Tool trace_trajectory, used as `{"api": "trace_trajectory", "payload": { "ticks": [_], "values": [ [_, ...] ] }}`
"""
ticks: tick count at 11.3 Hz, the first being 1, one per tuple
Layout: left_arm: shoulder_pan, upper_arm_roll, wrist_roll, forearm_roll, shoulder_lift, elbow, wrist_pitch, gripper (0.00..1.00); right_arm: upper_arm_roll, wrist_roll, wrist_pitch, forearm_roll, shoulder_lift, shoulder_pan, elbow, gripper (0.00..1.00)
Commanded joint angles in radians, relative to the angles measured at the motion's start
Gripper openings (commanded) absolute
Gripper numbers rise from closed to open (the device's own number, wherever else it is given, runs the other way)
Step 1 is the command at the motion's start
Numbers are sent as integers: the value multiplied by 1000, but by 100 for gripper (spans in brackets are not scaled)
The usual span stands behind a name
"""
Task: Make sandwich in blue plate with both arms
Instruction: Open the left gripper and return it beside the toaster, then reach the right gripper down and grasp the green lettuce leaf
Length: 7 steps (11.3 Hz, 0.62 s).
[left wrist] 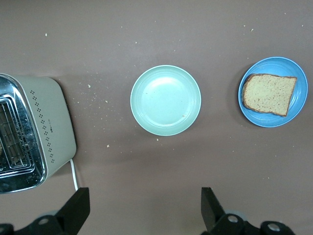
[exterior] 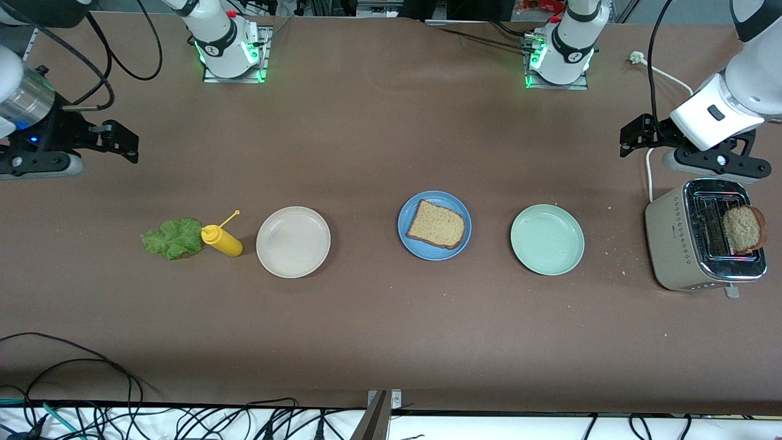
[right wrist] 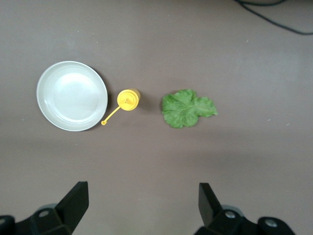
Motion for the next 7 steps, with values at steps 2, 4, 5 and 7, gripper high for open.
{"api": "trace_trajectory", "payload": {
  "ticks": [2,4,5,7],
  "values": [
    [0,1,-10,14,6,11,2,100,-88,-7,-10,137,13,0,26,100],
    [-2,1,-10,13,6,13,2,100,-85,-4,-12,140,34,5,24,100],
    [0,1,-8,12,6,13,2,100,-85,-7,-6,140,53,5,24,100],
    [-2,1,-10,12,6,13,2,100,-85,-24,-12,137,79,4,18,100]
  ]
}}
